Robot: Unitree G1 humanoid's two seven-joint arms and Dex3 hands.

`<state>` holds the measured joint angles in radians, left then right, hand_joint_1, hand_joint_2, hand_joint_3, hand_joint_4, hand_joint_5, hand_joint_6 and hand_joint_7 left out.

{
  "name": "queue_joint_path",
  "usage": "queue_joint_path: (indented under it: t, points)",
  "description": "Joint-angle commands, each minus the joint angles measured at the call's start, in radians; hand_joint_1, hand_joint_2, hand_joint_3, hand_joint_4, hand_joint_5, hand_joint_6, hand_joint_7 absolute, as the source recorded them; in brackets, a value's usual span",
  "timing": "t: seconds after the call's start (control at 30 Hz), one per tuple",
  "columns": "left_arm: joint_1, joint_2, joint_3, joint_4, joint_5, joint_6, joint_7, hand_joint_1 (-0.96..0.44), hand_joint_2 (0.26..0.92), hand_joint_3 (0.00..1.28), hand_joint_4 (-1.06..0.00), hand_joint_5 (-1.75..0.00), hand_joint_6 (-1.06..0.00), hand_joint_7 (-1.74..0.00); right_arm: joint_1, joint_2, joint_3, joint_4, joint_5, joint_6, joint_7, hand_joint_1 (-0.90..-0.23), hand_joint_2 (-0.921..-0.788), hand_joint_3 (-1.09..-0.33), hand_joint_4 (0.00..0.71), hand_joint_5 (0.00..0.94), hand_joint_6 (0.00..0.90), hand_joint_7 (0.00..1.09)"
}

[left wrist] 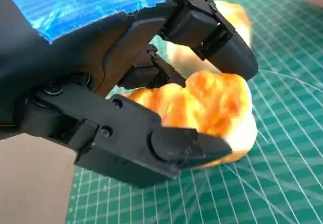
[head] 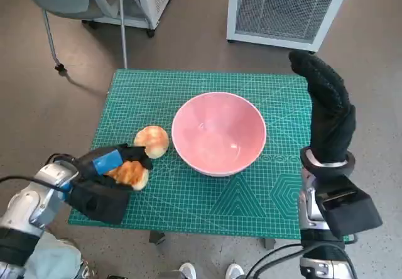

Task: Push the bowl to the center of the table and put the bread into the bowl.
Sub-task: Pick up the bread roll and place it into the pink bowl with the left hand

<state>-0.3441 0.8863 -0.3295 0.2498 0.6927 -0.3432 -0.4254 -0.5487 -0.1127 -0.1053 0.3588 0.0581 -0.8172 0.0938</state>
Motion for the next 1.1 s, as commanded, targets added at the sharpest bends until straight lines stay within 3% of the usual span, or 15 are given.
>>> queue_joint_path:
  t: [0.03,0.3,0.57,0.8,0.97,1.1]
  points:
    - [0.058,0.037,0.051,-0.100,-0.058,-0.011,-0.040,0.00,0.787,0.37,-0.67,-1.20,-0.51,-1.36,0.007,0.000,0.000,0.019,0.012,0.005,0.007,-0.484,-0.921,-0.745,0.243,0.005,-0.001,0.64]
    - [0.056,0.046,0.225,-0.306,-0.230,0.023,-0.089,0.00,0.899,0.16,-0.65,-1.15,-0.55,-1.32,0.006,-0.010,-0.001,0.023,0.027,0.003,0.017,-0.493,-0.921,-0.741,0.243,0.005,-0.001,0.64]
    - [-0.055,-0.004,0.342,-0.459,-0.340,0.135,-0.109,0.00,0.919,0.21,-0.51,-1.29,-0.48,-1.39,0.005,-0.015,-0.006,0.019,0.036,0.008,0.027,-0.493,-0.921,-0.739,0.244,0.006,-0.001,0.64]
    - [-0.159,-0.085,0.332,-0.553,-0.345,0.251,-0.101,0.00,0.921,0.24,-0.46,-1.37,-0.46,-1.38,0.004,-0.020,-0.010,0.022,0.046,0.011,0.037,-0.496,-0.921,-0.736,0.244,0.006,-0.001,0.64]
    - [-0.270,-0.145,0.278,-0.516,-0.348,0.250,-0.106,0.00,0.920,0.25,-0.46,-1.40,-0.45,-1.37,0.004,-0.023,-0.013,0.020,0.051,0.013,0.043,-0.496,-0.921,-0.735,0.244,0.006,-0.001,0.64]
    - [-0.366,-0.186,0.221,-0.454,-0.335,0.242,-0.127,0.00,0.920,0.24,-0.45,-1.50,-0.48,-1.24,0.008,-0.026,-0.013,0.014,0.056,0.016,0.047,-0.493,-0.921,-0.736,0.244,0.006,-0.001,0.63]
